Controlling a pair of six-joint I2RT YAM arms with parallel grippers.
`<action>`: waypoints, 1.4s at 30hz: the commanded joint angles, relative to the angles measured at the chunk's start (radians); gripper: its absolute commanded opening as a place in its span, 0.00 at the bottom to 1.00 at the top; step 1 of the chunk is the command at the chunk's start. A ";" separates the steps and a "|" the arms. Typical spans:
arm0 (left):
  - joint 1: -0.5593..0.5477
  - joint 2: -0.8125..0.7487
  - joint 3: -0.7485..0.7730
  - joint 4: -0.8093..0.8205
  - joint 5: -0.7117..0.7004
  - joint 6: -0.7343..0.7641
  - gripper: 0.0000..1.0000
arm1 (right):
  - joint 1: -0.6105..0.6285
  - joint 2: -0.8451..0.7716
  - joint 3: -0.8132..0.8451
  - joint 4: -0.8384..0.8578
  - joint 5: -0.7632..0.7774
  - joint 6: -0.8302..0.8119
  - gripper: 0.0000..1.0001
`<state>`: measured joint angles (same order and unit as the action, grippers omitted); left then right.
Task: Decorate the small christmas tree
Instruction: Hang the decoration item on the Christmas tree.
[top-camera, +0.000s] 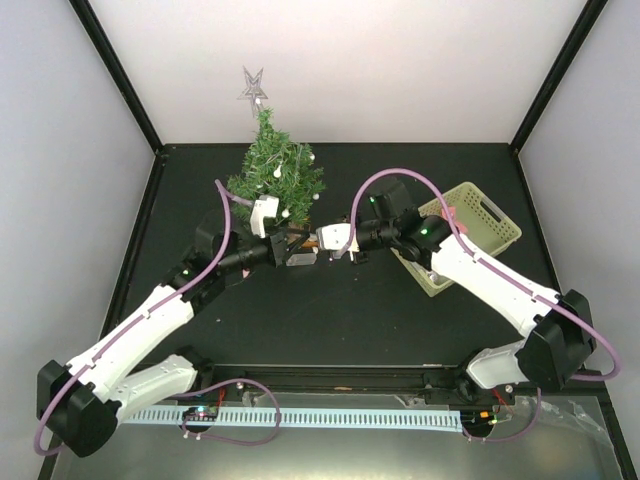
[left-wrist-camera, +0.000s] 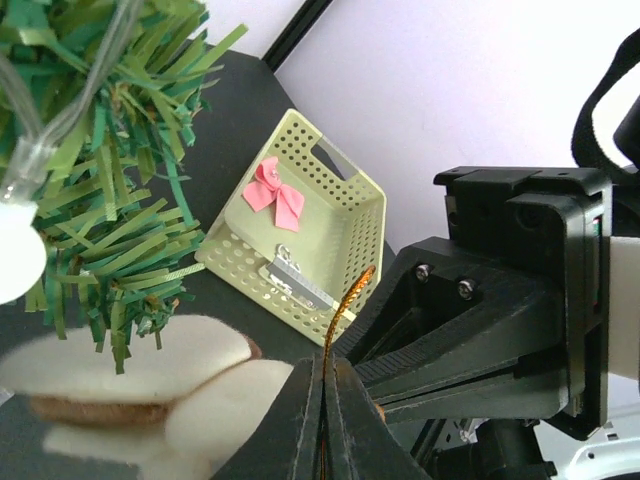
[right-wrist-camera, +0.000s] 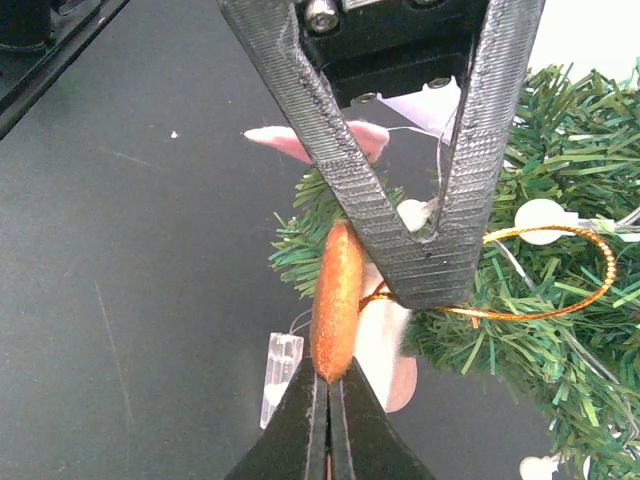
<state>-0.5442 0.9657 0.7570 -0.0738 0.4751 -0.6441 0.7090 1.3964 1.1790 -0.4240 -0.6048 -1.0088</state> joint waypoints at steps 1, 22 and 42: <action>0.005 -0.030 0.001 0.074 0.020 0.008 0.01 | -0.006 -0.028 -0.028 0.048 -0.004 0.041 0.01; 0.006 -0.040 0.005 0.015 0.107 0.203 0.02 | -0.013 -0.212 -0.195 0.562 -0.101 1.085 0.32; 0.007 -0.034 -0.001 -0.021 0.065 0.237 0.02 | -0.013 -0.105 -0.157 0.477 -0.122 0.970 0.18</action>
<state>-0.5438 0.9348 0.7486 -0.0795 0.5560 -0.4355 0.6998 1.2755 0.9863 0.0708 -0.7147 -0.0017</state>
